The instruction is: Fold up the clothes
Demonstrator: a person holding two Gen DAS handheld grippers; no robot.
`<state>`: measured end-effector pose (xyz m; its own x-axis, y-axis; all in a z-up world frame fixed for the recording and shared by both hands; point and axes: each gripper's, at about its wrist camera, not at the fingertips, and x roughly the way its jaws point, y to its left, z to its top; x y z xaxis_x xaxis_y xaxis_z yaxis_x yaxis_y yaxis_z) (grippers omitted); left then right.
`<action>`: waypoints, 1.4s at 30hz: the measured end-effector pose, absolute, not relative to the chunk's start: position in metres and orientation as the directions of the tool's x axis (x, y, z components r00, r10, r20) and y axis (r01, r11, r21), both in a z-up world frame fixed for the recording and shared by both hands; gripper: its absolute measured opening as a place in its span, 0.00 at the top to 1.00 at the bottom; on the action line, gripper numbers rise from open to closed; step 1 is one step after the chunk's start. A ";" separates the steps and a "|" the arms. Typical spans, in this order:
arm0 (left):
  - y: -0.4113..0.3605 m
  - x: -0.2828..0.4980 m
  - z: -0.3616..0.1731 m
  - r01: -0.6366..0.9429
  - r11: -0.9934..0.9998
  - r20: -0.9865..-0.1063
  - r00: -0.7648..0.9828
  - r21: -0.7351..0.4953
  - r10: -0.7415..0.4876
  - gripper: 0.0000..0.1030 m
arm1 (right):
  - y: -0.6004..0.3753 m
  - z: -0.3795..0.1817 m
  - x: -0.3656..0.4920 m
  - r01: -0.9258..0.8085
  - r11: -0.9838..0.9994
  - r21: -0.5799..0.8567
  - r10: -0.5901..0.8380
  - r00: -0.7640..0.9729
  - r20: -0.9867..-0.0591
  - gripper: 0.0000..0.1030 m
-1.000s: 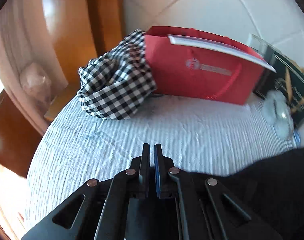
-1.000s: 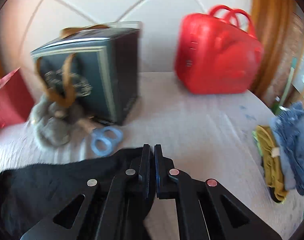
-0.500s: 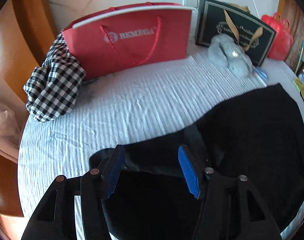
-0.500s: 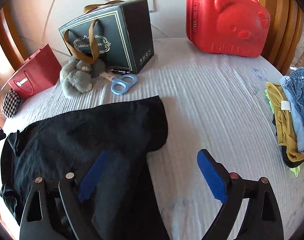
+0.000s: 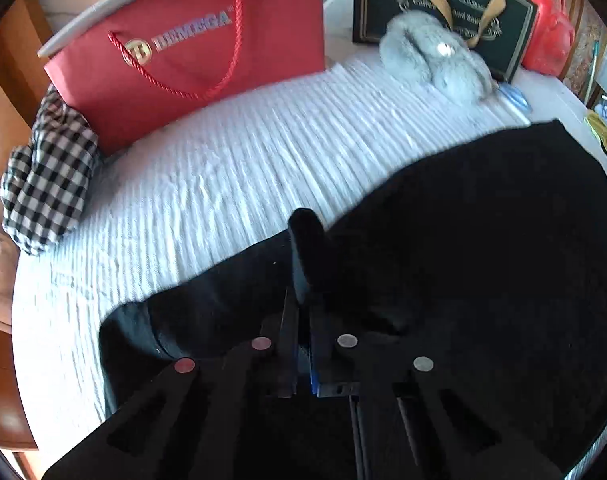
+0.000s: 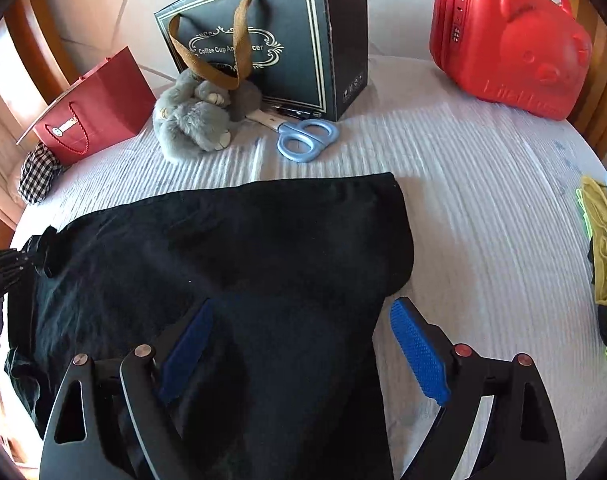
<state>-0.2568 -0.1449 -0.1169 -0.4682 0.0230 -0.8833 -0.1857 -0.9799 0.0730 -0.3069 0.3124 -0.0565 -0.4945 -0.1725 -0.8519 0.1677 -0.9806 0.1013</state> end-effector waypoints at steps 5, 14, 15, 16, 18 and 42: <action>-0.180 -0.318 -0.079 0.032 -0.992 -0.798 -0.591 0.125 -0.119 0.96 | 0.327 -0.063 -0.305 0.114 -0.988 0.106 -0.149 -0.489 -0.859 0.14; -0.210 -0.299 -0.059 0.044 -0.988 -0.799 -0.583 0.150 -0.147 0.42 | 0.361 -0.071 -0.274 0.017 -0.993 0.119 -0.113 -0.473 -0.874 0.14; -0.214 -0.287 -0.055 0.043 -0.989 -0.803 -0.580 0.140 -0.138 0.42 | 0.366 -0.071 -0.265 0.006 -0.992 0.125 -0.114 -0.468 -0.876 0.14; -0.218 -0.272 -0.057 0.044 -0.990 -0.814 -0.564 0.136 -0.137 0.42 | 0.371 -0.072 -0.256 -0.005 -0.991 0.132 -0.114 -0.464 -0.878 0.14; -0.226 -0.241 -0.060 0.046 -0.991 -0.836 -0.533 0.129 -0.133 0.42 | 0.381 -0.072 -0.238 -0.027 -0.989 0.144 -0.116 -0.456 -0.883 0.14; -0.261 -0.022 -0.150 0.197 -0.980 -0.938 -0.344 -0.027 -0.043 0.48 | 0.377 -0.099 -0.082 -0.063 -0.988 0.143 -0.111 -0.365 -0.924 0.14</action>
